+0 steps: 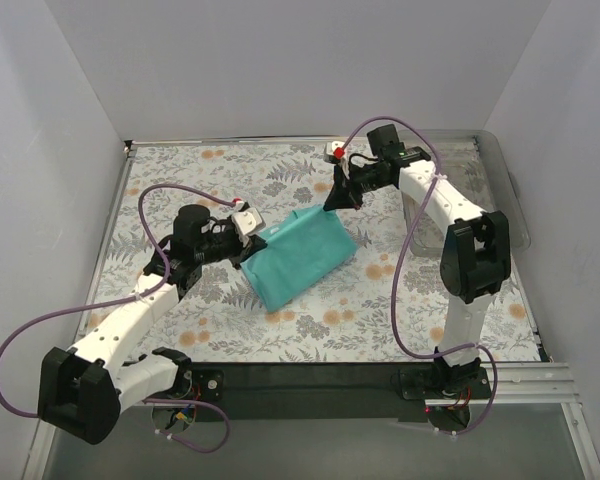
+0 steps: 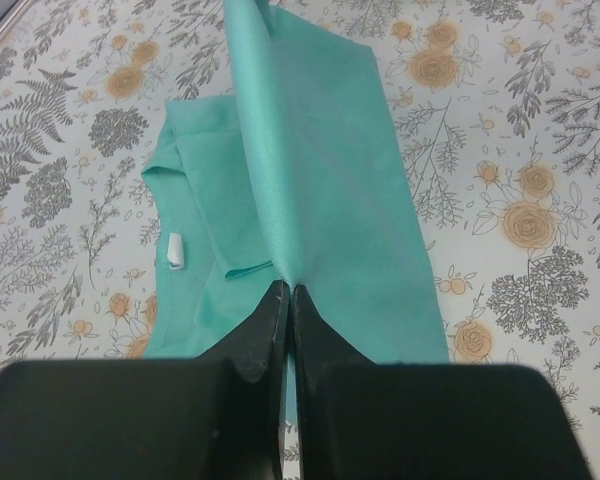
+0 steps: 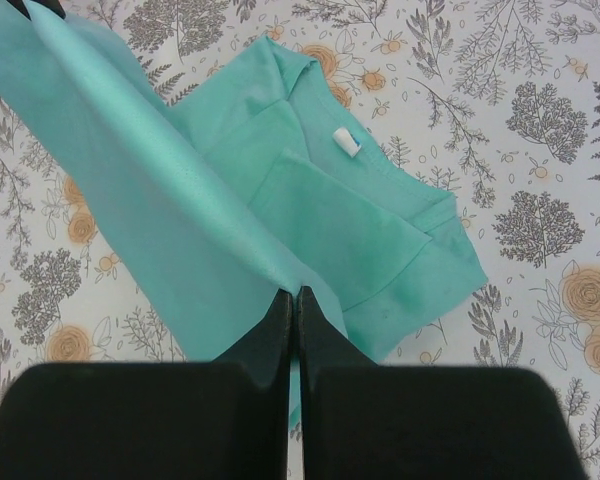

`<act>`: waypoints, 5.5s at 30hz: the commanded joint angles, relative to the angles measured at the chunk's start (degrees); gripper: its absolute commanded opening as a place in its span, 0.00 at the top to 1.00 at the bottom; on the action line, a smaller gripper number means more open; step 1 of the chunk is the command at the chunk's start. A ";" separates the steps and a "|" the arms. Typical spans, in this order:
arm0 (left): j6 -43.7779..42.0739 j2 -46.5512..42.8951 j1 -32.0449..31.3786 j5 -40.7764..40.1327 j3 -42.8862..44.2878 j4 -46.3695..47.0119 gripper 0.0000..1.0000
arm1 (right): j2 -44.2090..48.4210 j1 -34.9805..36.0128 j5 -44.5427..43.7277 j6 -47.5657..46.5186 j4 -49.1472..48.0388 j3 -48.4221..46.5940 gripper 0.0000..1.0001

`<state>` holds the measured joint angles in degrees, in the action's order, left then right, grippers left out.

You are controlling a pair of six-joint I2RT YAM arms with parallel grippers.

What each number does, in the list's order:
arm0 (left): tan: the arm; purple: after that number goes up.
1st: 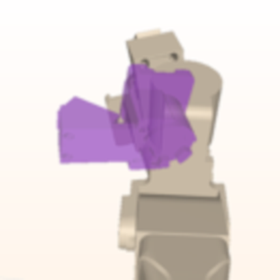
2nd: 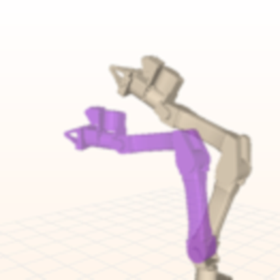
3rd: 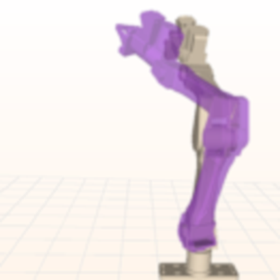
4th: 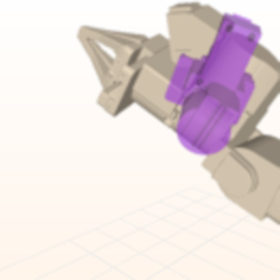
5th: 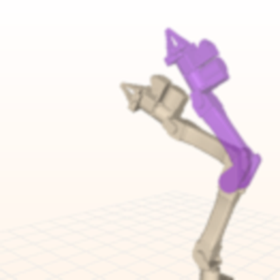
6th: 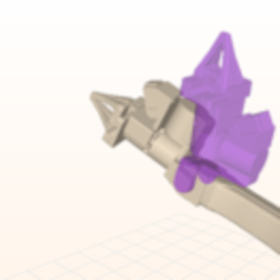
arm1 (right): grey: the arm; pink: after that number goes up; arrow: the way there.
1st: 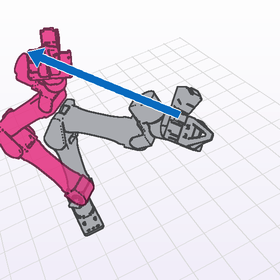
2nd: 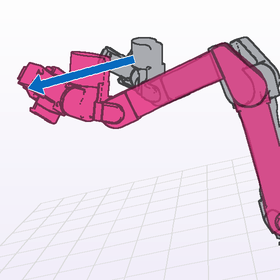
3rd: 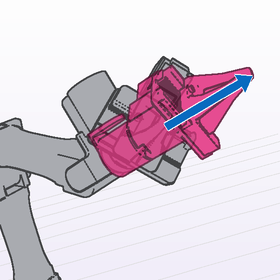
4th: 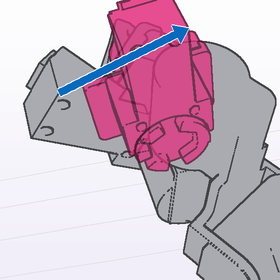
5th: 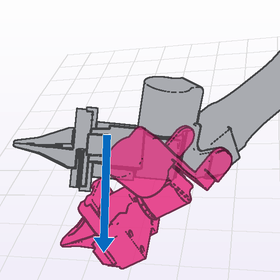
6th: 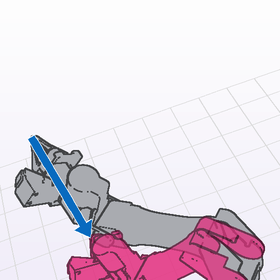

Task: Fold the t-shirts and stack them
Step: Fold the tshirt

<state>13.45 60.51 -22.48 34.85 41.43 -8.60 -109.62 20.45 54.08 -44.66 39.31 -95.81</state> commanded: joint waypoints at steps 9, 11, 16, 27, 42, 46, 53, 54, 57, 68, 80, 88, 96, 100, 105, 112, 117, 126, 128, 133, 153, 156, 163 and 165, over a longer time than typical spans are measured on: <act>0.96 2.86 4.81 1.80 -1.79 5.43 1.00 | -7.00 1.61 0.14 2.65 -0.72 -8.95 0.99; 1.48 3.56 5.25 1.80 -2.49 6.31 1.00 | -8.40 1.96 -0.12 3.26 -0.99 -10.00 0.99; 2.19 5.93 6.22 1.54 -3.20 7.98 1.00 | -11.13 2.58 -0.65 4.50 -1.95 -12.38 0.99; 4.48 11.99 10.26 0.75 -5.48 16.15 1.00 | -15.18 3.19 -3.19 8.36 -7.05 -13.79 0.99; 8.07 19.99 11.93 -3.90 -6.53 23.54 0.85 | -19.75 6.97 -16.87 23.89 -23.03 -13.18 0.80; 12.72 18.78 12.11 -13.12 -6.89 27.49 0.48 | -18.88 7.59 -25.24 34.80 -32.95 -10.81 0.50; 25.03 12.18 13.69 -28.43 -1.36 22.43 0.33 | -12.65 7.33 -34.05 41.85 -35.09 -7.64 0.43; 26.52 11.13 13.78 -27.74 -0.74 20.40 0.33 | -11.68 7.24 -31.78 41.16 -35.00 -5.64 0.44; 33.46 6.39 13.87 -20.56 1.37 12.57 0.34 | -6.93 5.84 -17.35 31.51 -32.99 1.03 0.51; 63.97 -6.28 13.87 -13.13 -12.95 9.31 0.44 | -3.50 5.13 0.15 28.67 -26.13 12.48 0.88; 76.19 -5.58 13.87 -16.47 -22.45 18.36 0.42 | -2.44 5.13 -3.28 28.67 -24.46 17.41 0.87; 82.26 -1.63 13.87 -17.54 -24.47 23.09 0.39 | -3.31 5.13 -4.87 29.02 -24.46 17.59 0.86; 84.72 2.68 13.87 -18.06 -24.99 28.28 0.38 | -3.40 5.04 -5.48 28.76 -24.46 17.94 0.86; 86.48 6.37 13.87 -17.10 -24.56 32.58 0.39 | -3.58 4.95 -5.57 28.76 -24.46 18.03 0.86; 87.36 11.03 13.87 -17.97 -23.68 34.00 0.44 | -3.67 4.69 -6.01 28.76 -24.46 18.29 0.86; 88.85 13.14 13.95 -21.31 -22.80 35.49 0.62 | -4.02 4.07 -8.82 27.35 -23.49 19.95 0.87; 89.82 16.04 14.22 -22.63 -21.66 35.58 0.81 | -3.67 2.76 -9.52 25.77 -22.52 22.15 0.87; 90.00 20.52 15.88 -25.45 -22.09 36.11 0.80 | -5.60 1.35 -9.96 25.07 -22.08 22.42 0.88; 89.82 22.45 16.15 -25.10 -21.92 37.07 0.75 | -6.21 1.09 -9.96 24.89 -22.00 22.33 0.88; 88.68 27.20 17.20 -23.78 -20.34 38.83 0.62 | -7.45 0.91 -10.40 24.45 -21.47 22.33 0.89; 66.88 6.74 21.69 -13.69 -11.11 22.23 0.40 | -2.10 0.30 -2.76 22.34 -19.97 20.41 0.86; 67.23 5.23 21.60 -4.23 -12.25 24.23 0.40 | -0.95 0.38 -0.48 22.69 -19.80 17.17 0.84; 76.63 9.27 19.76 8.39 -18.13 35.13 0.41 | -8.93 0.73 0.59 32.08 -20.15 0.67 0.83; 77.42 10.32 17.49 8.30 -19.10 37.51 0.40 | -14.09 1.00 -0.91 36.91 -19.97 -4.36 0.84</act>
<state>88.14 70.17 -2.52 37.80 23.81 23.35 -118.02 21.08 52.58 -15.53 19.77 -93.43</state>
